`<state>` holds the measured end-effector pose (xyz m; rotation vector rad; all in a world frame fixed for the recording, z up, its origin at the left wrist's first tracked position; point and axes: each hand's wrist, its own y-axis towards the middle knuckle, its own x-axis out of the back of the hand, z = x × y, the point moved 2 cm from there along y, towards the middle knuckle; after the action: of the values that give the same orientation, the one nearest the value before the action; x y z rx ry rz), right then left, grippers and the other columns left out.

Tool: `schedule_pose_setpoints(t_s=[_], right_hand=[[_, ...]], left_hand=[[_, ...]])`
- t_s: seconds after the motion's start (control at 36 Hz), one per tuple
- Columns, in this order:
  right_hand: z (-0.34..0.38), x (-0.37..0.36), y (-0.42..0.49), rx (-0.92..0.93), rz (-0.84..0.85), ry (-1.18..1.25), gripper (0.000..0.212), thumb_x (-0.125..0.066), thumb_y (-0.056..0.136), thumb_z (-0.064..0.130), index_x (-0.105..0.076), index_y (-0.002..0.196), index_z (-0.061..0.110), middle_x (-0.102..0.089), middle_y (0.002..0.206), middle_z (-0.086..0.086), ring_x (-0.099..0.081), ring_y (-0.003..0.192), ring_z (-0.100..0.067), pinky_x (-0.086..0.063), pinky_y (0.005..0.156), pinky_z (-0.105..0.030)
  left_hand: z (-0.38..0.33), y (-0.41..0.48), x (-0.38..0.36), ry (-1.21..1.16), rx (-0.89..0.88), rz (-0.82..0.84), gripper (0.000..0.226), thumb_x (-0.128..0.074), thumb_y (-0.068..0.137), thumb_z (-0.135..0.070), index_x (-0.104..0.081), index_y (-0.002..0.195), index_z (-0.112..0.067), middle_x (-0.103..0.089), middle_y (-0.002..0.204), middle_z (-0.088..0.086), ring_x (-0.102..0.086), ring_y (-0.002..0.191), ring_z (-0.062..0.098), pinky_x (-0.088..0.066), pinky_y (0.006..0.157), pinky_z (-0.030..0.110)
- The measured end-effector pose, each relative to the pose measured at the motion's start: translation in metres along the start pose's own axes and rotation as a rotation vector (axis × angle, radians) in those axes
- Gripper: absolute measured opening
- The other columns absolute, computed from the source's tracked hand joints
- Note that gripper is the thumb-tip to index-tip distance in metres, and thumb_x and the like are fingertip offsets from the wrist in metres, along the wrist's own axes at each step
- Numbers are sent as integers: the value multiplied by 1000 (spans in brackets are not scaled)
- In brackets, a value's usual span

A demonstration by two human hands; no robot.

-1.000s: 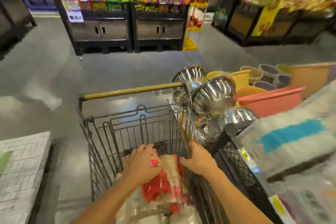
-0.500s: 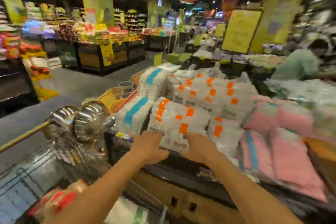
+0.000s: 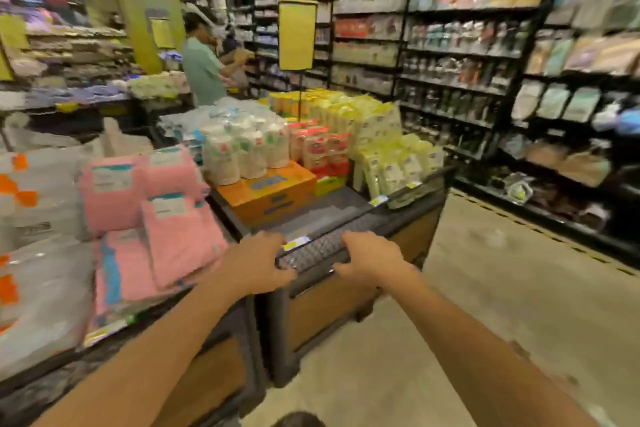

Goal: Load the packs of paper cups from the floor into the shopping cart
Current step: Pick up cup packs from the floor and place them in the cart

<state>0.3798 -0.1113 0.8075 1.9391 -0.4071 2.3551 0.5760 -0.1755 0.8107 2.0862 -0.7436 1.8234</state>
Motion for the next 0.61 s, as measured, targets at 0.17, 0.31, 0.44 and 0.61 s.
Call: schedule_pose_setpoints(t_s=[0.17, 0.31, 0.44, 0.61], right_hand=[[-197, 15, -28, -301, -38, 34, 49, -63, 91, 52, -57, 127, 18, -64, 127, -7, -62, 116, -31, -54, 94, -45], [-299, 27, -52, -503, -37, 95, 59, -65, 96, 48, -48, 144, 18, -56, 142, -6, -57, 126, -28, -51, 100, -43], [-371, 24, -61, -694, -85, 142, 60, -63, 93, 51, -50, 144, 22, -59, 139, -5, -59, 123, -28, -52, 97, -42], [-441, 17, -72, -930, -102, 162, 63, -64, 91, 53, -50, 144, 21, -62, 135, -7, -60, 120, -30, -54, 93, -43]], left_hand=[[-159, 94, -31, 25, -271, 66, 69, -60, 89, -59, -43, 147, -28, -52, 147, 0, -52, 131, 26, -47, 103, 45], [-257, 151, -56, 54, -435, 137, 79, -56, 79, -68, -41, 147, -30, -51, 144, 2, -53, 129, 27, -46, 104, 50], [-331, 209, -84, 94, -590, 176, 70, -62, 87, -58, -41, 146, -29, -51, 142, 3, -52, 129, 29, -46, 102, 44], [-409, 267, -116, 68, -770, 295, 72, -61, 91, -54, -37, 153, -27, -44, 154, 1, -44, 139, 24, -41, 111, 39]])
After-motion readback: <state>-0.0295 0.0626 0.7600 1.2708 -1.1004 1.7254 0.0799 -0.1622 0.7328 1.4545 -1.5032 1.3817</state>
